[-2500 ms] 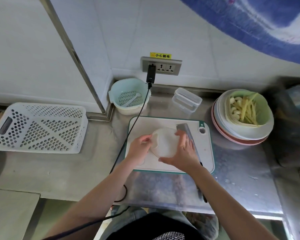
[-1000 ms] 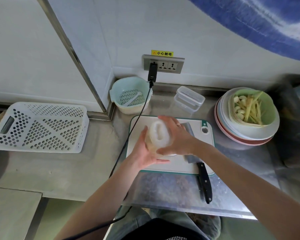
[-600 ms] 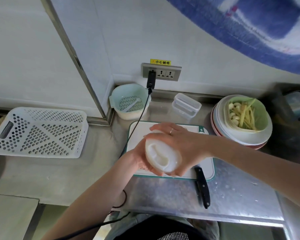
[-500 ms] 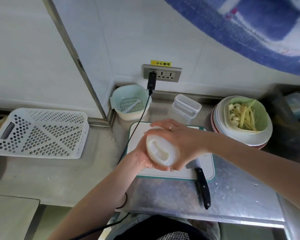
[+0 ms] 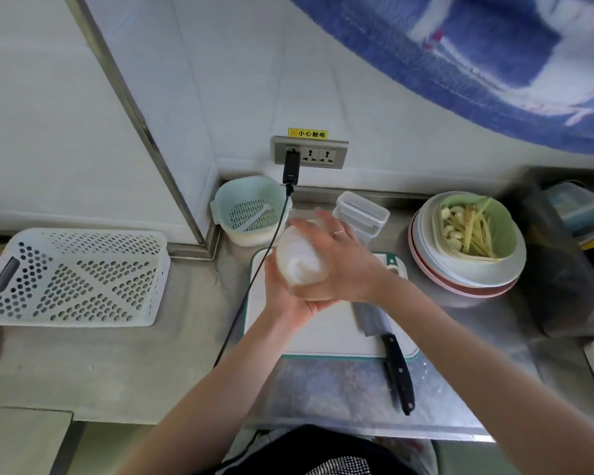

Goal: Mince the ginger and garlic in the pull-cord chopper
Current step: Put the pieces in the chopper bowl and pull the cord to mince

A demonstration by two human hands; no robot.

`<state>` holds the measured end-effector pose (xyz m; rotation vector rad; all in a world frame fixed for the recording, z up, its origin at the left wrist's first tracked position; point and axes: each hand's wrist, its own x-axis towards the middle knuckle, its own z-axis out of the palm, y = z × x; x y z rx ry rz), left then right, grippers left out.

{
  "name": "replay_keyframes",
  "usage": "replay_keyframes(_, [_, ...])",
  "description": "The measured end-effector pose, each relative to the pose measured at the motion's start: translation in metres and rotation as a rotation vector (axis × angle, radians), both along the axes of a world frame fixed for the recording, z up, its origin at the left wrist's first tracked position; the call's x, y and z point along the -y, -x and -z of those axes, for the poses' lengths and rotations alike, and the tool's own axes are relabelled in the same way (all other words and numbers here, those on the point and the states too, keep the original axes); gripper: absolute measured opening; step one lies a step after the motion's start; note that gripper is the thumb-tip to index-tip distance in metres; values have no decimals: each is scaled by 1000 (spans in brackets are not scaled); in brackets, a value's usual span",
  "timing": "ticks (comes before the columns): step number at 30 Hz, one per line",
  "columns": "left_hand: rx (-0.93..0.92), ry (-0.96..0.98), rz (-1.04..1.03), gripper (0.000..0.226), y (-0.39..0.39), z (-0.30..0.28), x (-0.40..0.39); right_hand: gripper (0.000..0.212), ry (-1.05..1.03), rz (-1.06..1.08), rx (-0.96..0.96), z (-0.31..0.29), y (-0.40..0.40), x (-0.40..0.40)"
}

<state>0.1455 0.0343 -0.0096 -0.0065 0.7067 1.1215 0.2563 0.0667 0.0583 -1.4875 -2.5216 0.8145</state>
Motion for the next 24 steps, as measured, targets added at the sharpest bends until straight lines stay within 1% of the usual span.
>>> replay_keyframes(2, [10,-42,-73,63,-2,2,-3,103,27,142,-51,4,4,6])
replay_keyframes(3, [-8,-58,-78,60,-1,4,-5,102,54,202,-103,9,5,9])
replay_keyframes(5, [-62,-62,-20,59,1,8,-7,103,83,249,-180,15,-1,10])
replay_keyframes(6, [-118,-52,27,60,6,13,-8,104,80,239,-188,15,-7,9])
replay_keyframes(8, [-221,-34,166,59,22,20,-9,108,43,142,-108,9,-22,5])
replay_keyframes(10, [-211,-33,291,64,41,23,-11,111,-10,-32,28,2,-35,5])
replay_keyframes(11, [-236,-33,351,65,45,20,-13,113,-16,-117,82,1,-38,6])
replay_keyframes(12, [-319,-56,426,64,45,17,-14,116,-11,-179,103,4,-40,7])
replay_keyframes(13, [-445,-80,489,64,42,14,-14,118,-2,-206,86,8,-40,8])
replay_keyframes(14, [-555,-81,507,66,38,12,-14,116,-12,-194,46,14,-40,11])
replay_keyframes(15, [-614,-57,473,69,33,13,-14,110,-61,-144,1,21,-40,14])
replay_keyframes(16, [-615,-14,404,68,30,17,-14,99,-164,-68,-39,31,-42,19])
replay_keyframes(18, [-566,82,266,57,28,24,-14,68,-431,74,-85,52,-46,36])
replay_keyframes(19, [-568,112,223,53,28,29,-13,59,-497,86,-75,62,-46,47])
replay_keyframes(20, [-602,117,207,51,27,37,-12,56,-503,72,-54,77,-44,57])
replay_keyframes(22, [-712,88,219,50,19,48,-5,57,-409,78,-42,104,-40,68])
replay_keyframes(23, [-798,69,239,52,14,53,1,55,-361,110,-45,114,-38,69])
replay_keyframes(24, [-930,43,268,53,11,58,5,51,-338,139,-50,123,-37,68])
